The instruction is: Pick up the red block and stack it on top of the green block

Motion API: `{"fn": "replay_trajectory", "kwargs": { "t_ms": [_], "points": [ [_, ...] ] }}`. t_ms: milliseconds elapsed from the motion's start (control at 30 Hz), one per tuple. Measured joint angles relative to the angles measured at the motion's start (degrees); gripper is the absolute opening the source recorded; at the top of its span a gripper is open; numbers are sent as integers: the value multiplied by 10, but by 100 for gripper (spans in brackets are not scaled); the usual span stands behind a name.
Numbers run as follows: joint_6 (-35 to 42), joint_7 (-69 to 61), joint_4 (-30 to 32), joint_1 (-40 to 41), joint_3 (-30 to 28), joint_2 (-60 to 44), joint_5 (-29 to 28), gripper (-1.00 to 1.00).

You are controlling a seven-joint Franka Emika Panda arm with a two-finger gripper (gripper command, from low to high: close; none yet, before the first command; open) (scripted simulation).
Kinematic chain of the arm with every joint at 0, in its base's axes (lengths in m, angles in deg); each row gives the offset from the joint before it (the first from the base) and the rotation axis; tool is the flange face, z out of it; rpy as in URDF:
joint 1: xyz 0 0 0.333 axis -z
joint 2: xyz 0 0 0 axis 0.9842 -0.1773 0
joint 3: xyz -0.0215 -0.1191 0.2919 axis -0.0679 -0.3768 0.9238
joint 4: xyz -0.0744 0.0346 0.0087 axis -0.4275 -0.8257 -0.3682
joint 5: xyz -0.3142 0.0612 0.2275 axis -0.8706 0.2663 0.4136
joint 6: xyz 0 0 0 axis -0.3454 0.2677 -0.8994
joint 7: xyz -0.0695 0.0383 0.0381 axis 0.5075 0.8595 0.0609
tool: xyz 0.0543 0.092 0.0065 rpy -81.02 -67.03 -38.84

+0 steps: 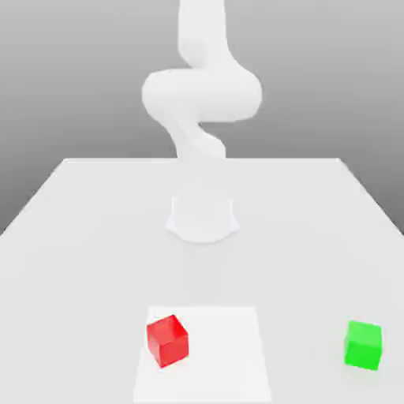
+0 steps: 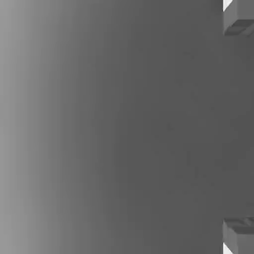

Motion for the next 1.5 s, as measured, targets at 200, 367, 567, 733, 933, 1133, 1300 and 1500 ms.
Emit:
{"fn": "replay_trajectory", "kwargs": {
  "t_ms": [200, 367, 567, 733, 933, 1133, 1300, 1500],
  "points": [
    [-68, -92, 57, -19, -38, -128, -11, 0],
    [-122, -174, 104, -32, -69, -231, -10, 0],
    [-188, -284, 159, -35, -92, -357, 8, 0],
    [-249, -370, 193, -27, -91, -462, 38, 0],
    [-332, -412, 181, 4, -50, -564, 87, -100],
    [-335, -413, 180, 7, -47, -568, 88, -100],
    [-260, -377, 195, -4, -69, -478, 39, -100],
    [-195, -257, 147, -112, -4, -461, 10, -100]
  ]
}}
